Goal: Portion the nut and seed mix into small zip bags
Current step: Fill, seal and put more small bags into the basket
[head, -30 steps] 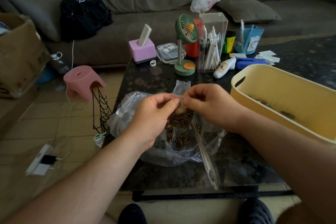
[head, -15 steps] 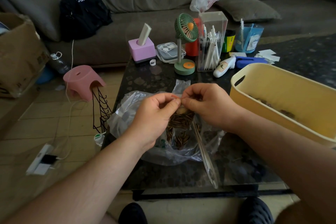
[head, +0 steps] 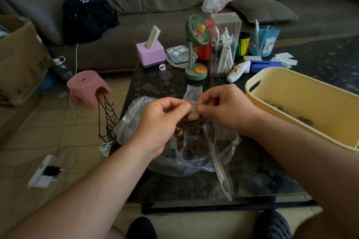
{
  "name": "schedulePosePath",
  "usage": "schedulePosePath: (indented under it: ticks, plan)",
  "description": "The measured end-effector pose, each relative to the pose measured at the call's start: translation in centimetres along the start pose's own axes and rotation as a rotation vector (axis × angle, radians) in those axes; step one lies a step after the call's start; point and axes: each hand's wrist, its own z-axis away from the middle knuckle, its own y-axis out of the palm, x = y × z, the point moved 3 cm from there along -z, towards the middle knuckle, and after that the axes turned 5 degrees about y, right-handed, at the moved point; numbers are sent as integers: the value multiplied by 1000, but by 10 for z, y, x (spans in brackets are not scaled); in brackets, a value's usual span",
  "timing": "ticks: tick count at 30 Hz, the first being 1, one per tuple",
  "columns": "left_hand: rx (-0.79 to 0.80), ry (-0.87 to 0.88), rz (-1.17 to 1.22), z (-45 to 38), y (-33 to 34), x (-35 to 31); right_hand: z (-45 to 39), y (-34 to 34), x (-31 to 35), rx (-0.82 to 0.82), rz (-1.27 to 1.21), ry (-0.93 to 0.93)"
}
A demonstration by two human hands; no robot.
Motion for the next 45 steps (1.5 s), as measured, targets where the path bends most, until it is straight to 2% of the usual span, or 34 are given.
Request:
schedulePosePath:
  ticks: [5, 8, 13, 15, 17, 19, 22, 25, 28, 34, 37, 41, 45]
  plan:
    - [40, -46, 31, 1, 0, 0, 6, 1, -1, 156, -134, 21]
    - [77, -78, 55, 3, 2, -4, 4, 6, -6, 114, -218, 65]
    - [174, -305, 236, 3, 9, -1, 1, 7, -12, 31, -770, 313]
    - [169, -332, 277, 4, 9, 2, 2, 7, -14, 37, -878, 358]
    - [119, -315, 333, 2, 8, 3, 4, 7, -16, 132, -859, 399]
    - [84, -283, 363, 0, 8, 3, 9, 10, -18, 297, -720, 429]
    - [12, -201, 293, -3, 5, 3, 15, 17, -20, 443, -572, 446]
    - [-54, -126, 173, -3, 3, 2, 13, 18, -19, 390, -601, 417]
    - [-22, -74, 61, -1, 6, 0, 12, 18, -14, 381, -672, 363]
    - [0, -154, 198, 0, 10, 2, 9, 21, -18, 245, -700, 330]
    - [55, -201, 199, -1, 12, 4, 8, 21, -19, 261, -748, 347]
    - [27, -186, 150, -1, 12, 6, 7, 22, -20, 287, -813, 389]
    - [9, -170, 161, 1, 15, 5, 5, 22, -20, 241, -795, 411]
